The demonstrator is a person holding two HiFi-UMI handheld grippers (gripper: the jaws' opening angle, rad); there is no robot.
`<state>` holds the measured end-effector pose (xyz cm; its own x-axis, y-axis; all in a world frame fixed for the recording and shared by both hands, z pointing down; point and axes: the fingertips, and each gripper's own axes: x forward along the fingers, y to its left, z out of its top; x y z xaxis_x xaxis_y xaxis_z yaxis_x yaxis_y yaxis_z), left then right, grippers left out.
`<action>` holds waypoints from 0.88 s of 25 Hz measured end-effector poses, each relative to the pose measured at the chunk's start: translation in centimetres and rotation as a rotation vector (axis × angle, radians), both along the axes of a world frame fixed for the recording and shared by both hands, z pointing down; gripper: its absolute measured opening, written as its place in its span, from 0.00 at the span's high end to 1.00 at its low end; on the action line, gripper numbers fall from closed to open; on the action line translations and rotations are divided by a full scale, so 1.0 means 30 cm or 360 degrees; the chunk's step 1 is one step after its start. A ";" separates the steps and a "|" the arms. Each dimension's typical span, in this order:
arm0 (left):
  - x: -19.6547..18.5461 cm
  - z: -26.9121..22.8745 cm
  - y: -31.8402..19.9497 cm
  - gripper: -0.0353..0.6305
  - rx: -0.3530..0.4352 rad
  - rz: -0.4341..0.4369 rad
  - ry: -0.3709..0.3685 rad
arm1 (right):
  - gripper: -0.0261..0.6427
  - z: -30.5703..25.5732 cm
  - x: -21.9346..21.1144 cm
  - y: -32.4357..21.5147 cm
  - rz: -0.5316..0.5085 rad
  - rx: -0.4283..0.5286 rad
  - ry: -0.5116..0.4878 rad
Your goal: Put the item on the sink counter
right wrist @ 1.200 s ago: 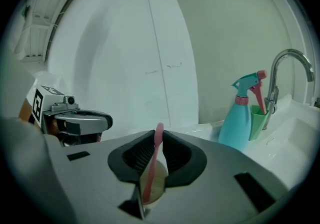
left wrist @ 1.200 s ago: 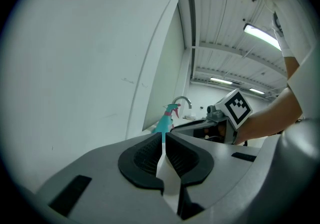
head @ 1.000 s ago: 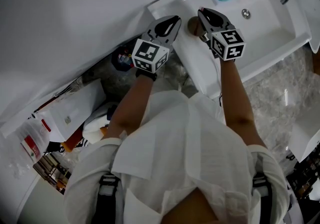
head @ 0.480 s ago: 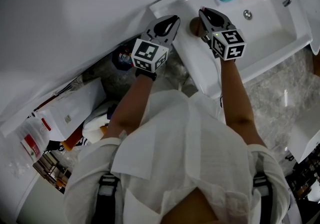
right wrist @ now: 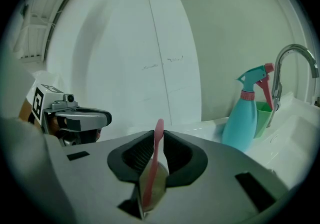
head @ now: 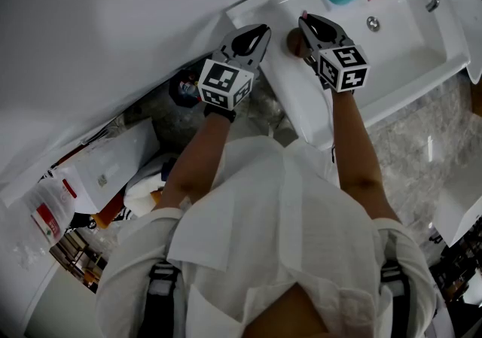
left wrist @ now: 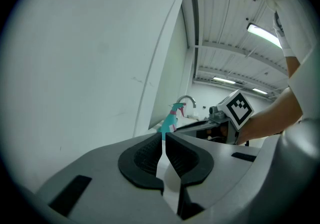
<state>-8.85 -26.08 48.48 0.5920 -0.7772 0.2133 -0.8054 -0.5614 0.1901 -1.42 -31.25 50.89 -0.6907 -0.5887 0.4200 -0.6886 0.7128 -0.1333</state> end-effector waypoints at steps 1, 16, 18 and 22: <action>0.000 0.000 -0.001 0.89 0.0000 0.0001 0.0000 | 0.89 0.003 0.000 0.002 -0.0002 -0.0004 0.0001; -0.001 -0.015 -0.005 0.89 0.0004 -0.0004 0.0001 | 0.87 -0.006 0.043 0.047 0.0033 -0.0017 -0.0039; -0.002 -0.019 -0.006 0.89 0.0008 -0.0003 0.0000 | 0.87 -0.008 0.057 0.055 0.0050 -0.0018 -0.0045; -0.013 -0.024 -0.006 0.89 0.0005 -0.0011 0.0004 | 0.87 -0.013 0.094 0.073 0.0090 -0.0009 -0.0037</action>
